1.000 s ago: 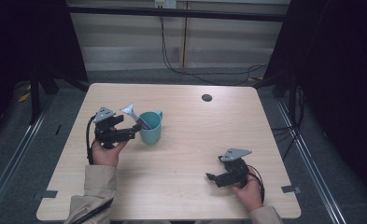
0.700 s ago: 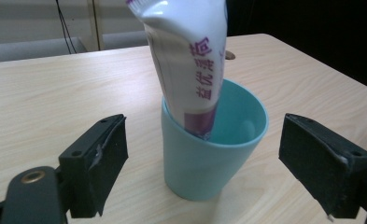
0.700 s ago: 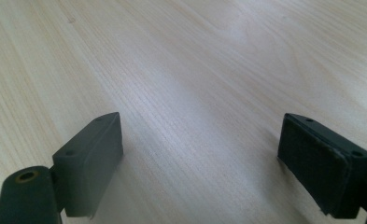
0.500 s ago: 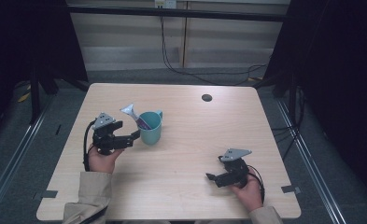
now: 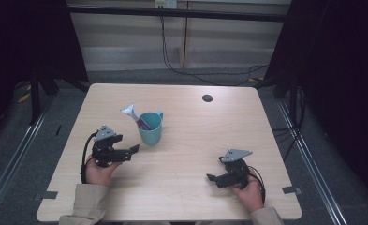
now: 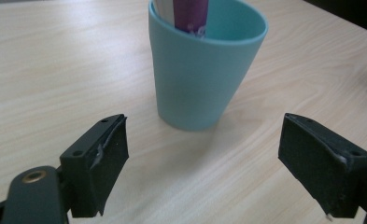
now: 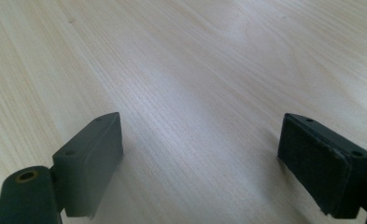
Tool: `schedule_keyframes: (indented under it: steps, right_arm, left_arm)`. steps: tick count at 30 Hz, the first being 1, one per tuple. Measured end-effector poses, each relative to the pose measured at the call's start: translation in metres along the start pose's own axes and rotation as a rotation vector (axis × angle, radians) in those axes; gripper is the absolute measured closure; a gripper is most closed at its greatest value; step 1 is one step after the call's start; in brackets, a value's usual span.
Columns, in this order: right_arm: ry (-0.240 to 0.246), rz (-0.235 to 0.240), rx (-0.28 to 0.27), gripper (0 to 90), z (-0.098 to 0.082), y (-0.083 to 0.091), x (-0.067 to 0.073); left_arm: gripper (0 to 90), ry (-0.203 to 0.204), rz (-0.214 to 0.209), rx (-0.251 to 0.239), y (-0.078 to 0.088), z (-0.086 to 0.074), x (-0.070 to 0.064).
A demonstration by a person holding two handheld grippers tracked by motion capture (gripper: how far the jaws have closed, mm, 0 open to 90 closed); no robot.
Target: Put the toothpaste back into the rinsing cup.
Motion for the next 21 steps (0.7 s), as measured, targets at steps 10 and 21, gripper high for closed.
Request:
schedule_keyframes:
  steps: [10, 21]
  right_arm:
    - [-0.001, 0.000, 0.000, 13.3, 0.000, 0.000, 0.000]
    - [0.000, 0.000, 0.000, 13.3, 0.000, 0.000, 0.000]
  left_arm:
    - [15.5, 0.007, -0.003, 0.053, 0.000, -0.027, 0.003]
    - [15.1, -0.023, 0.024, 0.130, -0.005, -0.052, 0.005]
Point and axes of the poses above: each handheld gripper's, and its own axes: y roughly backward along the jaws, z roughly out of its top, x roughly to its left, the point moved 10 cm from there along -y, roughly forward along the jaws, and after that the axes turned 10 degrees about -z, right-handed, at the moved point
